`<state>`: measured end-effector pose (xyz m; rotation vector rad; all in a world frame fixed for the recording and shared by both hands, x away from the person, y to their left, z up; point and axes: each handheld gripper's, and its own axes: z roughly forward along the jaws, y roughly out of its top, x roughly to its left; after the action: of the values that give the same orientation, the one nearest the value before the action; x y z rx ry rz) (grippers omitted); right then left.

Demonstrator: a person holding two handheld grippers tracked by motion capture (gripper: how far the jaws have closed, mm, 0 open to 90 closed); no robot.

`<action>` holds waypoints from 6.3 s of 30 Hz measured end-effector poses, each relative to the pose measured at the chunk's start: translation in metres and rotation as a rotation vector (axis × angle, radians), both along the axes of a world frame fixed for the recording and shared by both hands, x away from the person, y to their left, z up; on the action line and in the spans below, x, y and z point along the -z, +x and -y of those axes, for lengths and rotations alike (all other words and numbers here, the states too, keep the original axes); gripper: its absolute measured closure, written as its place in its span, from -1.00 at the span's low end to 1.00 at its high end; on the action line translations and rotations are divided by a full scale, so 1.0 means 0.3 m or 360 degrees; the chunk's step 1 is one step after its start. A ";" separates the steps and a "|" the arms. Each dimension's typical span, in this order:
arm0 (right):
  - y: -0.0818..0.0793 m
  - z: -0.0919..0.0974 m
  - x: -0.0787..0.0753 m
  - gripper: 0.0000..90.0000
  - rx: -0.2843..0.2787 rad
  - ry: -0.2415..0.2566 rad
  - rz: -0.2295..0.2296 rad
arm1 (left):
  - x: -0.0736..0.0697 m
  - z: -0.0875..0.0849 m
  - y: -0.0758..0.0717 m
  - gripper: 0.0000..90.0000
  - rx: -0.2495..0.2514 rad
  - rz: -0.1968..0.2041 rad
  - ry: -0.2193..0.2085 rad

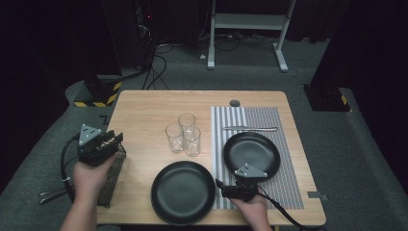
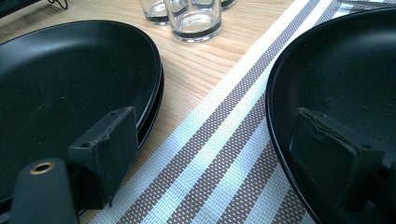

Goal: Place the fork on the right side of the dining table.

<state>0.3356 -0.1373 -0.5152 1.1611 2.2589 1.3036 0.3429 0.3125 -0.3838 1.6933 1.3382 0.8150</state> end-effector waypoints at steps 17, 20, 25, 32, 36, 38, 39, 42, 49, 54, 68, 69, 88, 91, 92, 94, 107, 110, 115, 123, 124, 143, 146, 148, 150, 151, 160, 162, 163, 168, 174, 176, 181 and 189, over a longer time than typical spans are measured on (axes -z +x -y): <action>0.000 0.004 0.000 -0.64 0.0002 0.0007 -0.0003 | 0.001 0.011 -0.008 0.73 -0.0045 0.0019 0.0092; 0.001 0.005 0.001 -0.64 0.0000 0.0007 -0.0001 | -0.007 0.006 -0.016 0.76 -0.0064 0.0041 0.0089; 0.000 0.006 0.001 -0.63 0.0003 0.0015 -0.0004 | -0.024 0.001 -0.022 0.79 -0.0082 0.0057 0.0050; -0.001 0.009 0.001 -0.61 -0.0002 0.0017 0.0005 | -0.035 -0.022 -0.032 0.82 -0.0099 0.0079 0.0041; -0.004 0.008 0.001 -0.61 -0.0004 0.0005 0.0009 | -0.038 -0.036 -0.041 0.83 -0.0100 0.0093 0.0031; -0.005 0.007 0.002 -0.61 -0.0005 -0.0002 0.0020 | -0.042 -0.044 -0.049 0.85 -0.0104 0.0105 0.0026; -0.005 0.006 0.002 -0.61 -0.0003 -0.0003 0.0021 | -0.044 -0.047 -0.053 0.86 -0.0106 0.0118 0.0024; -0.007 0.005 0.004 -0.61 -0.0002 -0.0014 0.0029 | -0.049 -0.054 -0.063 0.90 -0.0118 0.0145 0.0023; -0.007 0.003 0.004 -0.61 -0.0006 -0.0022 0.0036 | -0.050 -0.072 -0.084 0.92 -0.0127 0.0196 -0.0011; -0.008 0.002 0.003 -0.61 -0.0011 -0.0024 0.0042 | -0.058 -0.074 -0.091 0.92 -0.0134 0.0232 -0.0020; -0.008 0.003 -0.002 -0.60 -0.0029 -0.0018 0.0041 | -0.081 -0.080 -0.107 0.92 -0.0152 0.0341 -0.0027; -0.008 0.003 -0.002 -0.60 -0.0034 -0.0021 0.0047 | -0.082 -0.079 -0.109 0.92 -0.0151 0.0352 -0.0022; -0.009 0.001 -0.011 -0.62 -0.0080 0.0006 0.0041 | -0.093 -0.073 -0.126 0.92 -0.0138 0.0441 -0.0042; -0.009 0.001 -0.013 -0.63 -0.0082 0.0015 0.0049 | -0.094 -0.073 -0.128 0.92 -0.0139 0.0454 -0.0041; -0.010 0.000 -0.014 -0.63 -0.0081 0.0016 0.0044 | -0.095 -0.073 -0.129 0.92 -0.0140 0.0459 -0.0040; -0.009 -0.001 -0.014 -0.66 -0.0081 0.0023 0.0038 | -0.101 -0.077 -0.131 0.92 -0.0151 0.0472 -0.0042; -0.008 -0.003 -0.014 -0.67 -0.0082 0.0016 0.0039 | -0.147 -0.068 -0.144 0.92 -0.0154 0.0546 -0.0032; -0.009 -0.003 -0.012 -0.65 -0.0086 0.0014 0.0048 | -0.157 -0.066 -0.146 0.92 -0.0154 0.0559 -0.0032; -0.007 -0.001 -0.009 -0.64 -0.0083 0.0038 0.0031 | -0.167 -0.065 -0.147 0.92 -0.0152 0.0573 -0.0033; -0.005 -0.004 -0.005 -0.67 -0.0127 0.0056 0.0031 | -0.193 -0.057 -0.154 0.92 -0.0149 0.0602 -0.0026; -0.006 -0.004 -0.005 -0.68 -0.0128 0.0054 0.0036 | -0.197 -0.056 -0.156 0.92 -0.0145 0.0602 -0.0020; -0.012 -0.013 -0.026 -0.69 -0.0144 0.0065 0.0029 | -0.247 -0.012 -0.175 0.92 -0.0098 0.0665 -0.0035; -0.012 -0.015 -0.026 -0.68 -0.0137 0.0055 0.0029 | -0.246 0.005 -0.174 0.92 -0.0079 0.0669 -0.0045; -0.012 -0.015 -0.026 -0.68 -0.0134 0.0047 0.0031 | -0.246 0.016 -0.174 0.92 -0.0068 0.0674 -0.0052; -0.011 -0.015 -0.026 -0.67 -0.0132 0.0046 0.0028 | -0.246 0.021 -0.174 0.92 -0.0064 0.0676 -0.0055; -0.012 -0.014 -0.027 -0.67 -0.0131 0.0047 0.0028 | -0.245 0.028 -0.174 0.92 -0.0054 0.0677 -0.0060; -0.015 -0.012 -0.034 -0.65 -0.0139 0.0070 0.0040 | -0.216 0.082 -0.168 0.92 -0.0003 0.0651 -0.0074; -0.015 -0.013 -0.034 -0.64 -0.0140 0.0069 0.0039 | -0.211 0.088 -0.168 0.92 0.0005 0.0649 -0.0078; -0.016 -0.013 -0.035 -0.64 -0.0140 0.0068 0.0040 | -0.205 0.097 -0.168 0.92 0.0012 0.0647 -0.0085; -0.019 -0.013 -0.041 -0.62 -0.0136 0.0073 0.0055 | -0.177 0.133 -0.168 0.92 0.0051 0.0629 -0.0120; -0.024 -0.012 -0.046 -0.58 -0.0139 0.0081 0.0069 | -0.152 0.175 -0.169 0.92 0.0101 0.0611 -0.0159; -0.025 -0.012 -0.047 -0.55 -0.0144 0.0085 0.0075 | -0.144 0.189 -0.169 0.92 0.0120 0.0603 -0.0167; -0.029 -0.013 -0.051 -0.51 -0.0149 0.0087 0.0089 | -0.129 0.219 -0.170 0.92 0.0158 0.0589 -0.0178; -0.034 -0.015 -0.056 -0.45 -0.0147 0.0080 0.0115 | -0.107 0.277 -0.181 0.92 0.0247 0.0569 -0.0199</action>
<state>0.3253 -0.1329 -0.4984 1.0200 2.2641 1.4209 0.2884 0.2295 -0.3516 1.4518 0.9807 0.8756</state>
